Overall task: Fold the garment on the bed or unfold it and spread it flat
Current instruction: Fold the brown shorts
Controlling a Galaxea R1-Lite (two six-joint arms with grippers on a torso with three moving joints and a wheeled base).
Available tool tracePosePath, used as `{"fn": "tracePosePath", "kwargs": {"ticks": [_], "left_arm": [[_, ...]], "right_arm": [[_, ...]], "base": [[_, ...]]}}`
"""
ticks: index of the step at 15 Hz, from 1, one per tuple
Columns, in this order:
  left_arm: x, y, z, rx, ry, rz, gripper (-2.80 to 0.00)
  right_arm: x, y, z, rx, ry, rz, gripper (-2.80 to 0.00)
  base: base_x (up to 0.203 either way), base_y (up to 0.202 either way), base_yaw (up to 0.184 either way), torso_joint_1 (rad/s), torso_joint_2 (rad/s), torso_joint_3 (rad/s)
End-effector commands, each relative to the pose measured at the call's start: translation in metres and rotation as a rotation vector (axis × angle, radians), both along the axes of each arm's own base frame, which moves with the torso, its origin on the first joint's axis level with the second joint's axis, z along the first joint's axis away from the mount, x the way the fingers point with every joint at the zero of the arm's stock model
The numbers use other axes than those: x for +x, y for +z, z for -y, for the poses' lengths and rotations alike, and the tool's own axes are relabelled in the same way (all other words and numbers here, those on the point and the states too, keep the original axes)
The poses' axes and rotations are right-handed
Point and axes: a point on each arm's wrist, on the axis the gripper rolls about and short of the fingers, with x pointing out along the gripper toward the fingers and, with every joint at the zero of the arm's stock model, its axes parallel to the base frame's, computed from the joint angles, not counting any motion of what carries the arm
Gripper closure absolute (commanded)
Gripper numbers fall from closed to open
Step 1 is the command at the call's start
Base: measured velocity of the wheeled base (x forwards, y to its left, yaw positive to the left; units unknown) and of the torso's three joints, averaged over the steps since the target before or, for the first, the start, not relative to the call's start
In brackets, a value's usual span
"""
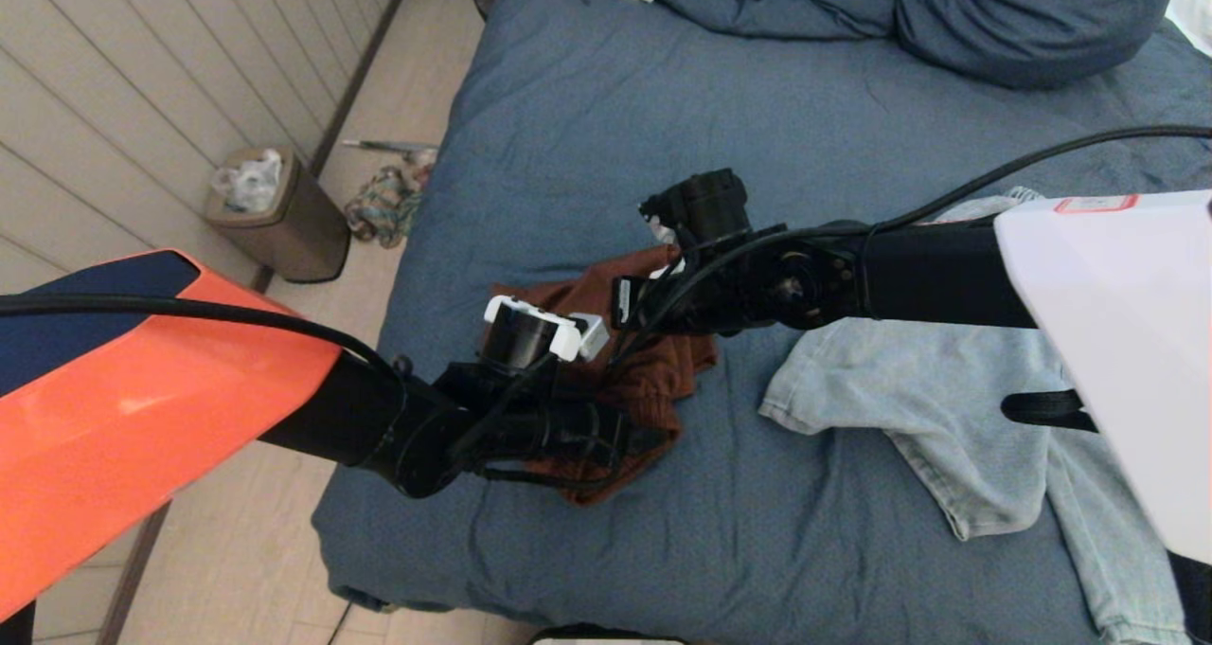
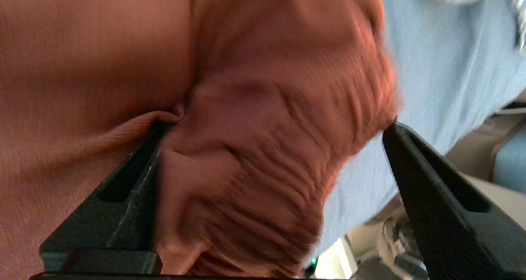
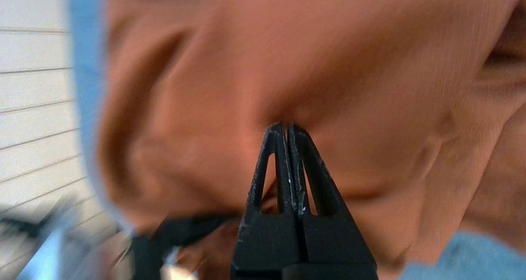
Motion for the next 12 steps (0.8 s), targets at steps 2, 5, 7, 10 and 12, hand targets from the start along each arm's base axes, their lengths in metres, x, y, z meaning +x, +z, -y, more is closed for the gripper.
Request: {"fn": "tracePosePath", "kwargs": {"ticks": [2,5,7,10,12], "left_arm": [[-0.002,0.010,-0.003,-0.051,0.004,0.057,-2.80],[-0.009,0.032,-0.007,-0.084,0.001,0.097,-2.80],[-0.021,0.047,-0.015,-0.102,-0.002,0.117,-2.80],[-0.037,0.078,-0.029,-0.148,-0.001,0.170,-2.80],[-0.040,0.092,-0.032,-0.157,-0.001,0.181,-2.80]], "right_arm": [[0.013,-0.017,-0.001,-0.018,-0.020,-0.031,0.00],[0.011,-0.013,0.000,-0.013,-0.020,-0.024,0.00],[0.012,-0.015,0.001,-0.014,-0.022,-0.026,0.00],[0.011,-0.013,0.000,-0.013,-0.020,-0.023,0.00],[0.010,-0.010,0.001,-0.008,-0.020,-0.017,0.00]], "base": [[0.000,0.000,0.000,0.000,0.00,0.000],[0.000,0.000,0.000,0.000,0.00,0.000],[0.000,0.000,0.000,0.000,0.00,0.000],[0.000,0.000,0.000,0.000,0.00,0.000],[0.000,0.000,0.000,0.000,0.00,0.000]]}}
